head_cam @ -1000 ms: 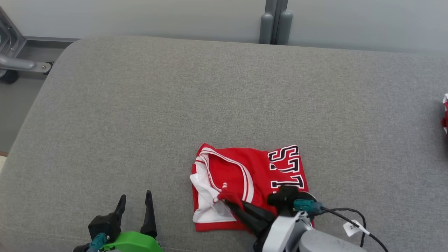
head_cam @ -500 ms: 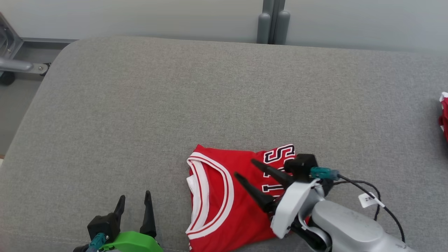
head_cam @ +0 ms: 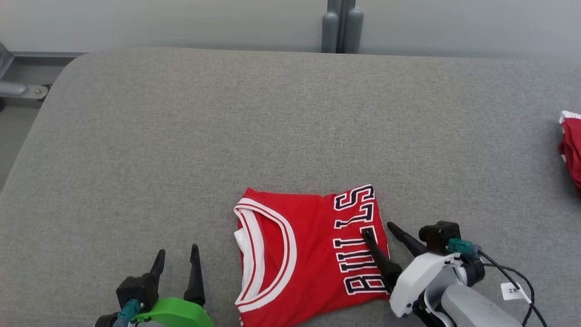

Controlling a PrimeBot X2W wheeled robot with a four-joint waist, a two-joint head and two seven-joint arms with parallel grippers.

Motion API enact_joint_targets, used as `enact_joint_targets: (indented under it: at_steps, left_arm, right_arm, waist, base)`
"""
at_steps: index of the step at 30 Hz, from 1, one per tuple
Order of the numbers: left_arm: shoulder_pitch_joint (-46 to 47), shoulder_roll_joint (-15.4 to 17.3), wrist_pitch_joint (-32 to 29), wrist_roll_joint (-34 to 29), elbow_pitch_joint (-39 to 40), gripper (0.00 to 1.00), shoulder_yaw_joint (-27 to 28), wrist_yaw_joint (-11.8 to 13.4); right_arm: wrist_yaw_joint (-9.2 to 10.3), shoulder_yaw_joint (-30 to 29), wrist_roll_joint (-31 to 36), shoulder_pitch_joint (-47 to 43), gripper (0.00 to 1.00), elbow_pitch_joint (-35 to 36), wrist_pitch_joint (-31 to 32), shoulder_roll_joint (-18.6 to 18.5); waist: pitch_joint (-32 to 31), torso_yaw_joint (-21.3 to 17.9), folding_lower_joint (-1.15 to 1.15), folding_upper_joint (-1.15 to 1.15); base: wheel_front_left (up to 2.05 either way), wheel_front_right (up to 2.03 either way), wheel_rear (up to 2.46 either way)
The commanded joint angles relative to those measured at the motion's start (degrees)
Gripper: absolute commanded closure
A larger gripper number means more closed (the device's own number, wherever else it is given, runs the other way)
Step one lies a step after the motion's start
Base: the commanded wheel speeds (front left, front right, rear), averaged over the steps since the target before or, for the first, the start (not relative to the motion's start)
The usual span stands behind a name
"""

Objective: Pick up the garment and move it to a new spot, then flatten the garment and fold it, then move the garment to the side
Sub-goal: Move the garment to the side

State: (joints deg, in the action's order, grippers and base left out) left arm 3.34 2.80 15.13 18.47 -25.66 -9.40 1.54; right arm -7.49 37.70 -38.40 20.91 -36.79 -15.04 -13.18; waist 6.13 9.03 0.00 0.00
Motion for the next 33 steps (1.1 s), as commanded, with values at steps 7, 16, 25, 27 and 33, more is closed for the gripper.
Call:
enact_joint_targets:
  at_steps: [7, 16, 25, 27, 33]
  left_arm:
    - [1.58, 0.22, -0.03, -0.10, 0.24, 0.00, -0.94, -0.10]
    - [2.65, 0.22, -0.03, -0.96, 1.39, 0.00, -1.69, -0.28]
    - [3.16, 0.22, -0.03, -3.75, 2.27, 0.00, -1.40, -1.04]
    - [2.96, 0.22, -0.03, -4.20, 2.61, 0.00, -1.12, -1.16]
    - [3.55, 0.22, -0.03, -5.41, 3.16, 0.00, -1.48, -2.05]
  right_arm:
    - [0.03, 1.83, -1.56, 1.95, 0.00, -7.20, -0.02, 2.03]
    - [0.12, 1.43, -2.88, 6.62, 1.00, -10.06, -0.09, -0.12]
    - [0.06, -11.94, 2.63, 3.24, 1.00, -8.34, -0.17, -0.23]
    - [0.06, -13.54, 3.42, 2.51, 1.00, -8.02, -0.17, 0.28]
    - [0.06, -16.15, 4.96, 0.61, 1.00, -7.65, -0.16, 1.03]
  waist:
    - [1.22, 1.74, 0.00, 0.00]
    - [1.52, 1.00, 0.00, 0.00]
    - [-0.56, -8.72, 0.00, 0.00]
    - [-1.01, -12.18, 0.00, 0.00]
    - [-1.53, -22.28, 0.00, 0.00]
  base:
    - [0.00, 0.00, 0.00]
    - [0.00, 0.00, 0.00]
    - [0.00, 0.00, 0.00]
    - [0.00, 0.00, 0.00]
    - [0.00, 0.00, 0.00]
